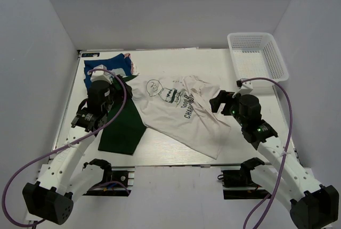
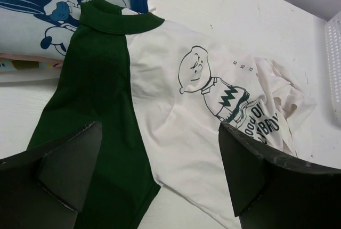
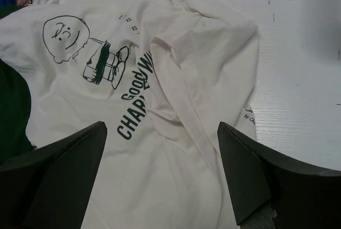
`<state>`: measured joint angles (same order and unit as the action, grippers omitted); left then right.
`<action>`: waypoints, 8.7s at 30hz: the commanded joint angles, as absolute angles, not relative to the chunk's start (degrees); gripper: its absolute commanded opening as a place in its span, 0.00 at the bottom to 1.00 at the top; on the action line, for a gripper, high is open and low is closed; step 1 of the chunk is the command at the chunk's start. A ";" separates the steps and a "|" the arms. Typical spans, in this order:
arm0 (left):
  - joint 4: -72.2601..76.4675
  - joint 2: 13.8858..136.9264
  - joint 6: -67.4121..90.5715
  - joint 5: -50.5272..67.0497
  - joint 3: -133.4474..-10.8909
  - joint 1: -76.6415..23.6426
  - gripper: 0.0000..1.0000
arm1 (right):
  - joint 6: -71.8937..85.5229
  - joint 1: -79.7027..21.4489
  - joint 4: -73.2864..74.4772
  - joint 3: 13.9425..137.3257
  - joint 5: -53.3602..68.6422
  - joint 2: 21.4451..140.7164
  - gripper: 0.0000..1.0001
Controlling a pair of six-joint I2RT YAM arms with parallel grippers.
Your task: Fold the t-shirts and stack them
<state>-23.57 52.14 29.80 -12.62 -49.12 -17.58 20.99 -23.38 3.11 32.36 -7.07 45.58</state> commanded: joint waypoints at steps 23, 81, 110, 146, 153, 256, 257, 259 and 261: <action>-23.28 51.33 29.88 -11.86 -48.69 -17.14 1.00 | 15.04 -29.34 -15.39 43.31 21.64 71.43 0.90; -9.15 98.34 -1.65 -8.28 -72.60 -2.64 1.00 | 10.99 -39.73 -0.18 38.93 1.76 79.88 0.90; -10.20 132.52 -25.48 1.67 -101.91 6.86 1.00 | 10.28 -39.29 1.58 53.43 -6.85 94.74 0.90; -2.55 115.39 0.25 37.49 -98.69 6.95 1.00 | 11.34 -37.88 -5.36 51.33 -3.43 91.76 0.90; -15.98 129.54 0.00 40.71 -114.86 -0.25 1.00 | 12.83 -37.53 -2.55 51.33 -7.38 91.85 0.90; -39.54 52.83 47.80 -8.87 -36.83 -30.76 1.00 | 37.18 -33.31 8.68 80.74 -10.46 117.59 0.90; -40.68 52.21 48.33 -8.88 -36.83 -30.76 1.00 | 37.09 -33.22 9.05 83.47 -9.94 118.03 0.90; -44.20 50.98 50.17 -8.88 -36.30 -30.76 1.00 | 36.13 -33.40 9.05 84.90 -10.11 117.34 0.90; -47.27 50.19 51.58 -7.48 -34.64 -30.76 1.00 | 33.76 -33.40 8.79 84.03 -9.58 112.96 0.90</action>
